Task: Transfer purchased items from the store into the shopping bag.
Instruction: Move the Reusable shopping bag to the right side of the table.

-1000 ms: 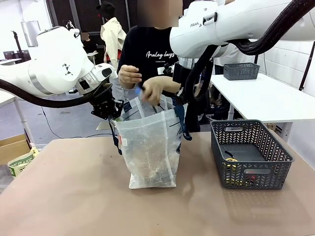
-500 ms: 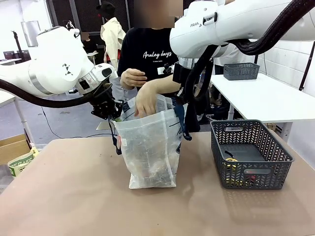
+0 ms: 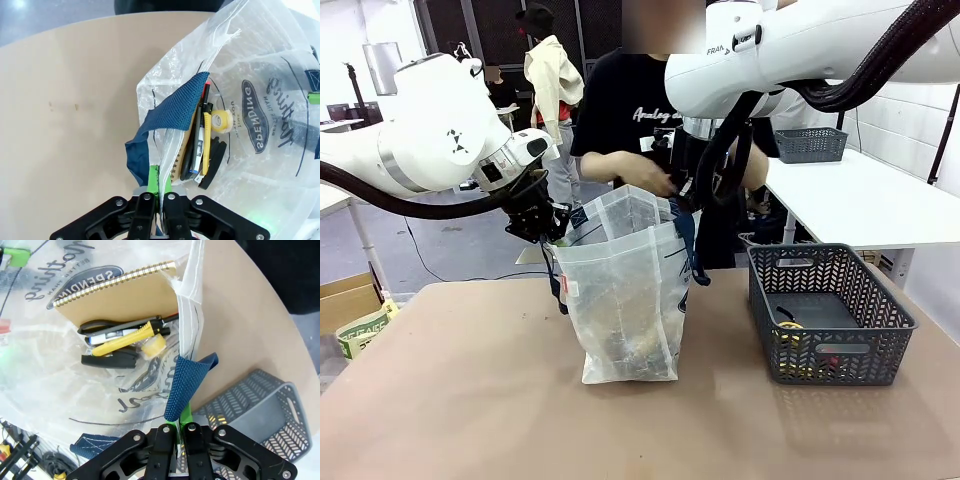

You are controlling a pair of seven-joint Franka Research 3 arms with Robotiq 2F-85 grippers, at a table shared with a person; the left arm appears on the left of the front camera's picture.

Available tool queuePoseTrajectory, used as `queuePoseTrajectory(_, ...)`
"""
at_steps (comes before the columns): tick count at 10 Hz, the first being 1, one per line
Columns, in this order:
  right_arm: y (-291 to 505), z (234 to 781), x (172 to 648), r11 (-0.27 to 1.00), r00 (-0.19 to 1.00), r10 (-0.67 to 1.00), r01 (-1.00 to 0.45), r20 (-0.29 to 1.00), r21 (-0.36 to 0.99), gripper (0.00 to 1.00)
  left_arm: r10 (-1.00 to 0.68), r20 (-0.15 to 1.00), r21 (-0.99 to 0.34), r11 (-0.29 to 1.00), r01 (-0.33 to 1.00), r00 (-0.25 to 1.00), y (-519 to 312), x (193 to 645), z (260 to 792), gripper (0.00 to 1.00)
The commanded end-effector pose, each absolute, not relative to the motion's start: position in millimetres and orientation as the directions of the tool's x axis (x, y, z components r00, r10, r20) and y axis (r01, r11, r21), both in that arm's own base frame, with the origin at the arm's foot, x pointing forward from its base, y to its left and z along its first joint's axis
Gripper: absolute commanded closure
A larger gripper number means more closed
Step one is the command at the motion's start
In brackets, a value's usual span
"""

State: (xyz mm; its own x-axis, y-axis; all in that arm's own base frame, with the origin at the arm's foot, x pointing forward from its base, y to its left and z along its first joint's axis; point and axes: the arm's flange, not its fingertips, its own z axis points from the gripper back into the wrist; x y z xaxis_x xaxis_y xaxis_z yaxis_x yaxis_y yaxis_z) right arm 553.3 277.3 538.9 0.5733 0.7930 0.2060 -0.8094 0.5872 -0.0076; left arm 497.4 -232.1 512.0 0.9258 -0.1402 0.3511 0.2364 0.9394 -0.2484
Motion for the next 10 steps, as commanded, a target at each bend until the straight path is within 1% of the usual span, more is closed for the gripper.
queuePoseTrajectory(1, 276.9, 538.2, 553.4, 0.590, 0.577, 0.791, -0.807, 0.205, -0.006, 1.00, -0.138, 0.355, -0.249, 0.940, 0.235, 0.925, -231.3, 497.4, 512.6, 1.00)
queuePoseTrajectory(10, 276.9, 538.2, 553.4, 0.590, 0.577, 0.791, -0.807, 0.205, -0.006, 1.00, -0.138, 0.355, -0.249, 0.940, 0.235, 0.925, -231.3, 497.4, 512.6, 1.00)
